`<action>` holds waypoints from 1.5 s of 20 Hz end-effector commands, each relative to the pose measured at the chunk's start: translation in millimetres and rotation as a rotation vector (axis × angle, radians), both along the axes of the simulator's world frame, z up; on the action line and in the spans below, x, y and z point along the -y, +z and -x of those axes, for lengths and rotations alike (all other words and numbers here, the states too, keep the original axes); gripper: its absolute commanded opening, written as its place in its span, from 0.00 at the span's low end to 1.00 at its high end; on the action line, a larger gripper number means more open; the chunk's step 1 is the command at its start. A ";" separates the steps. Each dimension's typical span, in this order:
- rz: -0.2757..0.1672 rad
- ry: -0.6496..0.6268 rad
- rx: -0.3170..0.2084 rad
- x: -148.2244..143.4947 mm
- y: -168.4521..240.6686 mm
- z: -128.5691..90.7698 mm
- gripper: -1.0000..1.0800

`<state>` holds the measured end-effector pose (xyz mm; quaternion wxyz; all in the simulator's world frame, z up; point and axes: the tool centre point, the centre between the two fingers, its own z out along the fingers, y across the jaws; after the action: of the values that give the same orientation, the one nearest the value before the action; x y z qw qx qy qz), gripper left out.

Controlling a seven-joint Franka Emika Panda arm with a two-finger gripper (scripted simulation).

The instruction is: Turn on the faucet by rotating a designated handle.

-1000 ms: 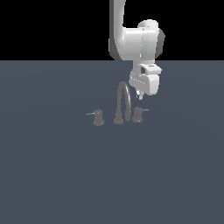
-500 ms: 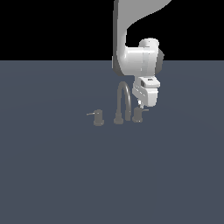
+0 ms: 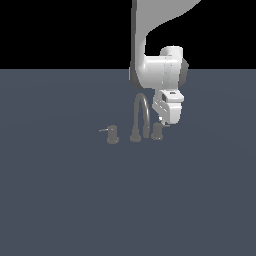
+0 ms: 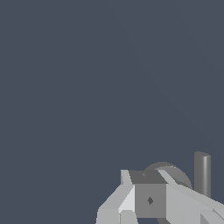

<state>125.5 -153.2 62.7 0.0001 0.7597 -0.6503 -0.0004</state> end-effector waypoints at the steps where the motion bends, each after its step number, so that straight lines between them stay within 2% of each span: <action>1: 0.000 -0.001 0.000 5.4 0.0 6.1 0.00; 7: 0.000 -0.002 0.001 18.7 0.0 22.7 0.00; 9: -0.001 0.005 0.009 11.9 0.3 16.0 0.00; 25: 0.000 -0.002 0.001 15.7 0.2 61.3 0.00; 27: 0.005 -0.004 0.014 18.9 -0.2 53.9 0.00; 30: 0.004 -0.003 0.011 11.5 -0.2 61.0 0.00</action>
<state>68.6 -170.7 62.5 -0.0026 0.7576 -0.6527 0.0084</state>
